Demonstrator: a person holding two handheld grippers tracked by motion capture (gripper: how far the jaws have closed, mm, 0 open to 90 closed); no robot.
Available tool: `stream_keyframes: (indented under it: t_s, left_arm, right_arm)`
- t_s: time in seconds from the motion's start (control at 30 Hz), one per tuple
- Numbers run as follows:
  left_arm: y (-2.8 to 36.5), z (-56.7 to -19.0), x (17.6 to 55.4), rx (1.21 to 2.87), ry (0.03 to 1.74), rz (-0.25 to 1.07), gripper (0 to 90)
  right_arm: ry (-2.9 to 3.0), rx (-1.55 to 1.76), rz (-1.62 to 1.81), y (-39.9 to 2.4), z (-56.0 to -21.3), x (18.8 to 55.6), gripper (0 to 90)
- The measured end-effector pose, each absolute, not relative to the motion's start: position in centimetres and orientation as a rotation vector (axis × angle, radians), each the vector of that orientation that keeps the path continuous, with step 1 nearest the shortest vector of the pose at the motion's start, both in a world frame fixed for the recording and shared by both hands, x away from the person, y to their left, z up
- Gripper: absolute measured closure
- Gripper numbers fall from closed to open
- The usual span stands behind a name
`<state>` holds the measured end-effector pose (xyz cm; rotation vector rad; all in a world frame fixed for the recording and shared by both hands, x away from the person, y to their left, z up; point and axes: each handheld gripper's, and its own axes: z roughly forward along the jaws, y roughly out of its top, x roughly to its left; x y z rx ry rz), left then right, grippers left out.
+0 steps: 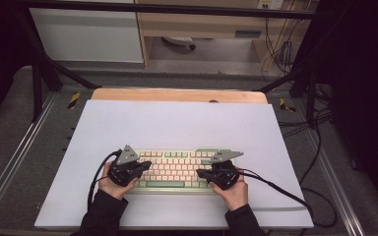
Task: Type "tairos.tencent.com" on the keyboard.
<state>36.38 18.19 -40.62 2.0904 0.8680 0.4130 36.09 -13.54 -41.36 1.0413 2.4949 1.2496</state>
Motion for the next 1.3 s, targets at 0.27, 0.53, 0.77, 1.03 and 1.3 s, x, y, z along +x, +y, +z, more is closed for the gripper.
stream_keyframes:
  t_s: [0.27, 0.53, 0.77, 1.03, 1.3]
  left_arm:
    - [17.0, -41.6, 37.5, 2.106, 0.885, 0.395, 90.0]
    - [16.7, -42.5, 37.8, 2.125, 0.884, 0.401, 90.0]
    - [16.5, -42.8, 37.9, 2.129, 0.870, 0.407, 90.0]
    - [16.4, -43.2, 37.9, 2.137, 0.860, 0.407, 90.0]
    - [16.7, -42.5, 37.1, 2.122, 0.841, 0.392, 90.0]
  right_arm:
    - [2.497, 1.050, 1.257, -14.0, -41.4, 35.7, 90.0]
    - [2.497, 1.054, 1.272, -14.2, -41.7, 35.7, 90.0]
    - [2.504, 1.044, 1.267, -14.3, -41.7, 35.7, 90.0]
    - [2.500, 1.038, 1.274, -14.4, -41.6, 35.6, 90.0]
    - [2.491, 1.040, 1.280, -14.5, -41.4, 35.5, 90.0]
